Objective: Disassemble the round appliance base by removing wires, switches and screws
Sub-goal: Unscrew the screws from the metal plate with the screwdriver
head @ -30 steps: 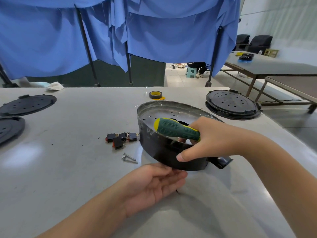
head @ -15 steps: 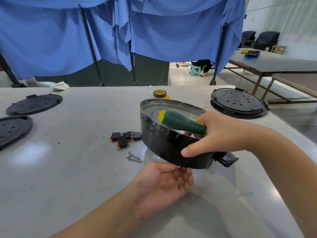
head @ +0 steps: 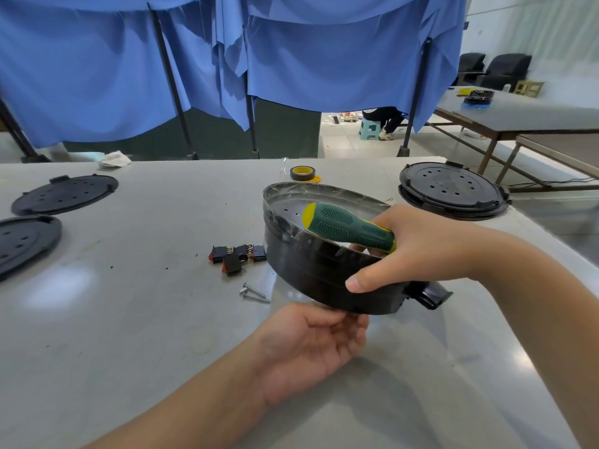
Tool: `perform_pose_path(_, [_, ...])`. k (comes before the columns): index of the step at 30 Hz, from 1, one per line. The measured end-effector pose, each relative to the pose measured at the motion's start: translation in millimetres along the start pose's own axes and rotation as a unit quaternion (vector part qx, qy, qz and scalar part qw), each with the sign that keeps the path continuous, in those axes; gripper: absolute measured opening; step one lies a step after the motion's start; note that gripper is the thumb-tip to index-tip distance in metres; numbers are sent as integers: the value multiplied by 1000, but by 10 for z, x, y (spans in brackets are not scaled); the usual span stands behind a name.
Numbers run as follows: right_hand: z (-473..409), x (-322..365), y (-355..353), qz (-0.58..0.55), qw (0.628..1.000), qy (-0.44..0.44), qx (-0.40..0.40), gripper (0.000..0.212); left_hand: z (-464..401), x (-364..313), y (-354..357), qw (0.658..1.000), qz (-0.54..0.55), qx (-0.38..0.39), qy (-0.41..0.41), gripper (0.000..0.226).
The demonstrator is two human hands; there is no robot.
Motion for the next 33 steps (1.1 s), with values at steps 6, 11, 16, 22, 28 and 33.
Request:
perform_pose_path(6, [24,-5,9,22,999,3,24,52,1,-14,-32,1000,0,4,-18,35])
perform_pose_path(11, [35,18,-5,20,1000,7,19,65,12,-28,-97,998,-46,-9,-37,36])
perform_pose_path(16, [41,-7,-13,17,1000,9,12,58,99,-127,-206,990,-141,-2,-28,38])
perform_pose_path(22, [20,-43,9,22,999,30,-4,48,279,-445,-456,921,-378,-87,35,27])
perform_pose_path(28, [21,-82,49,15,1000,19,-1,53,373,-734,-703,714,-578,-350,184,10])
perform_pose_path(33, [18,-87,67,4,1000,6,13,41,289,-711,-797,579,-696,-383,185,13])
Point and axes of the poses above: each hand's wrist, its own z-axis away from the middle knuckle, its own y-axis out of the palm, x = y × z, the point moved 1 cm from there along -z, towards the middle knuckle, and after that the axes turned 14 degrees about -z, right-handed, at the moved point
